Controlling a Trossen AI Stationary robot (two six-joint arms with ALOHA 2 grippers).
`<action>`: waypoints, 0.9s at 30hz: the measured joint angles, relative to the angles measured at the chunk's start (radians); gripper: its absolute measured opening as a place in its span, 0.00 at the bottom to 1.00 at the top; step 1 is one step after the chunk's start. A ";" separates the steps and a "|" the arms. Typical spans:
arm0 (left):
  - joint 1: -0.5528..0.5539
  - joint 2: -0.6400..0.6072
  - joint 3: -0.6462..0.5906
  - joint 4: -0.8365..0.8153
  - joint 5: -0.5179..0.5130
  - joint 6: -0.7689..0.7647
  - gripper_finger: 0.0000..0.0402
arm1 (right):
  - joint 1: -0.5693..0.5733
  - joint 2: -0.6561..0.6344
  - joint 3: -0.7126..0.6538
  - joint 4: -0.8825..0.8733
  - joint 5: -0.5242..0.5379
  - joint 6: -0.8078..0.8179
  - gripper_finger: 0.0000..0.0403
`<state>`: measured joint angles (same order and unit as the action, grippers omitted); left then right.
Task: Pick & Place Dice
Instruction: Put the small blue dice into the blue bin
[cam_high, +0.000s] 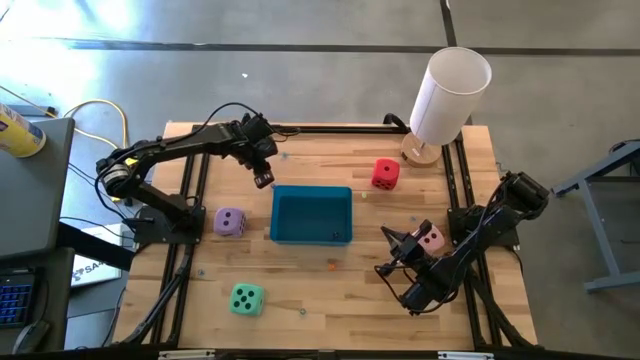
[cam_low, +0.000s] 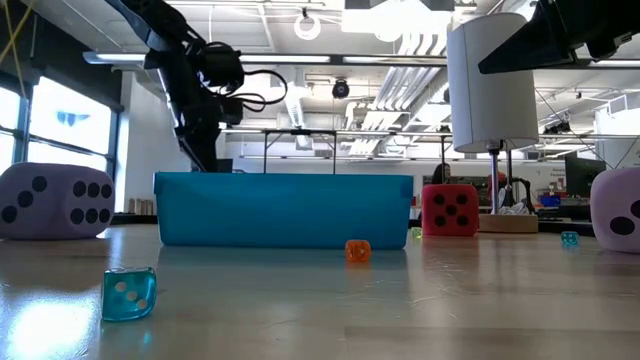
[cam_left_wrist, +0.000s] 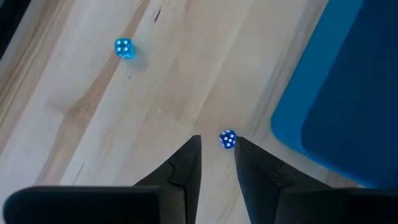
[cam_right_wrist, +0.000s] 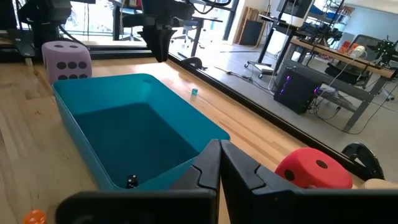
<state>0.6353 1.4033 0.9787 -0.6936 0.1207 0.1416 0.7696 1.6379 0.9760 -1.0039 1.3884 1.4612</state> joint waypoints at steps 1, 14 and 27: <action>0.000 0.000 0.000 -0.002 0.000 0.000 0.23 | 0.000 0.000 0.000 0.000 0.000 0.000 0.00; -0.005 0.000 0.000 -0.012 0.012 0.046 0.23 | 0.000 0.000 0.000 0.000 0.000 0.000 0.00; -0.010 0.000 0.000 -0.017 0.014 0.046 0.47 | 0.000 0.000 0.000 0.000 -0.004 0.000 0.00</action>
<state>0.6254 1.4033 0.9787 -0.7105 0.1345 0.1875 0.7696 1.6379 0.9760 -1.0042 1.3843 1.4612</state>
